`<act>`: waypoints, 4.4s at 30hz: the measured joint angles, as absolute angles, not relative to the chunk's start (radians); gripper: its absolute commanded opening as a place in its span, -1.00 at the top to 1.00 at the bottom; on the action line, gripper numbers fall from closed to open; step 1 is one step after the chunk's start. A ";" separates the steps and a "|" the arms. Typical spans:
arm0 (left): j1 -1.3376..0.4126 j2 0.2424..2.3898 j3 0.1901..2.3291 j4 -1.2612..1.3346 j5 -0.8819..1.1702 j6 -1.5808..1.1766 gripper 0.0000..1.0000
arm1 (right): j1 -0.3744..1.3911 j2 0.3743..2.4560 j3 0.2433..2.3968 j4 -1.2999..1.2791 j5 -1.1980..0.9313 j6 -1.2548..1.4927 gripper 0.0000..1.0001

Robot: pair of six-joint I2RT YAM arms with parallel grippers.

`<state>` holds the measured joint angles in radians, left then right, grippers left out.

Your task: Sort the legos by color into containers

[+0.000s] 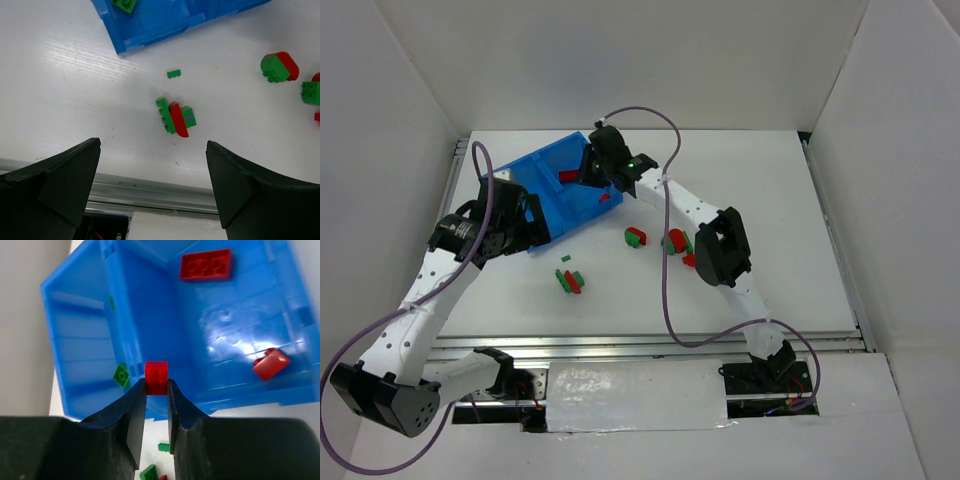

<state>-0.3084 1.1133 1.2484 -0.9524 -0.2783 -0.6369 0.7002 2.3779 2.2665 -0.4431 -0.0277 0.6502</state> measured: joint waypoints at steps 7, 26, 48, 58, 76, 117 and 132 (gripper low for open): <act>-0.308 1.062 1.175 -0.971 -0.260 -0.636 -0.99 | 0.656 2.389 2.298 -0.450 -0.019 0.620 -0.70; -0.307 1.040 1.155 -0.961 -0.232 -0.627 -0.99 | 0.657 1.929 1.578 -0.447 -0.135 0.118 -0.77; -0.304 1.101 1.148 -0.876 -0.104 -0.575 -0.99 | 0.673 2.128 1.589 -0.533 0.013 -0.065 0.41; -0.302 1.196 1.212 -0.846 0.029 -0.619 -0.97 | 0.720 1.780 1.290 -0.412 -0.062 0.097 0.59; -0.320 1.267 1.166 -0.360 0.560 -0.934 -0.82 | 0.756 1.423 1.229 -0.230 -0.217 0.344 0.60; -0.339 1.188 0.975 0.200 1.000 -0.805 1.00 | 0.407 1.376 0.941 0.763 -1.184 1.080 -0.54; -0.338 1.195 0.976 0.243 1.025 -0.847 1.00 | 0.443 1.438 0.995 0.715 -1.210 1.048 0.32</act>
